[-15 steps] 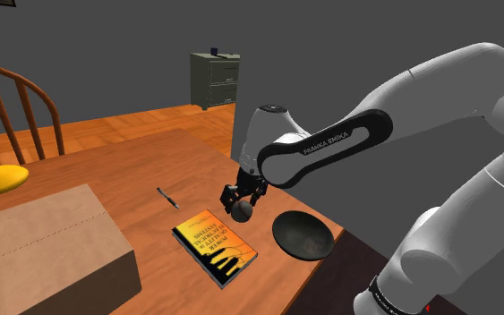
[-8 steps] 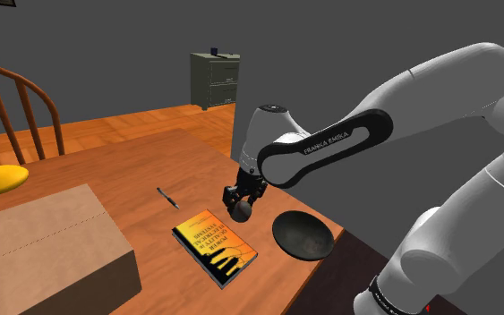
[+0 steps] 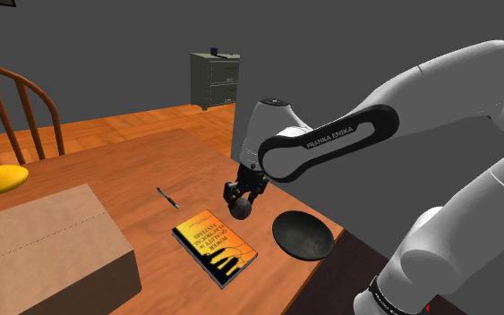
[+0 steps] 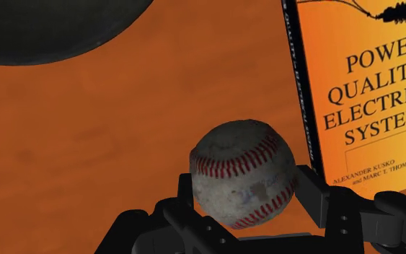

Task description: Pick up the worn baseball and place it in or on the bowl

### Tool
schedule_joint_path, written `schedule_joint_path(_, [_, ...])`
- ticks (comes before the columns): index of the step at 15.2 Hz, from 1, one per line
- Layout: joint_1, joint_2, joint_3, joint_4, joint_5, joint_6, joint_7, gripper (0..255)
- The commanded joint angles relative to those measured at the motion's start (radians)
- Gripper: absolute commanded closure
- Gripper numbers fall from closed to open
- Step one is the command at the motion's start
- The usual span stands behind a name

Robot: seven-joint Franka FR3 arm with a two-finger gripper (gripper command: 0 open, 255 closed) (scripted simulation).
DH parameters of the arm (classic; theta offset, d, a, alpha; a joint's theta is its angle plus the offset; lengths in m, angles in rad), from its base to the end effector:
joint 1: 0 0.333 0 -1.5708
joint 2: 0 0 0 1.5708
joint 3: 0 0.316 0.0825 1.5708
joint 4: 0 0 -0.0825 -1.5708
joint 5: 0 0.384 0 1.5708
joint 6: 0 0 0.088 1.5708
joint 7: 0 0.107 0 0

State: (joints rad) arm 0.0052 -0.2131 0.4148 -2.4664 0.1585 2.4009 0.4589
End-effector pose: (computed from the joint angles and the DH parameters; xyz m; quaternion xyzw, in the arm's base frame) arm 0.4264 0.1918 0.3798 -0.9948 0.0756 -0.0546 0.0415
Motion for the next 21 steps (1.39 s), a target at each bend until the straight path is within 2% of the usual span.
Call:
schedule_joint_path(1, [0.001,-0.016,-0.004,0.014,0.004,-0.030,-0.003,255])
schedule_joint_path(19, [0.003,-0.122,-0.037,0.168,0.016,-0.287,-0.013,255])
schedule_joint_path(21, [0.016,-0.209,-0.056,0.096,0.043,-0.301,-0.038,255])
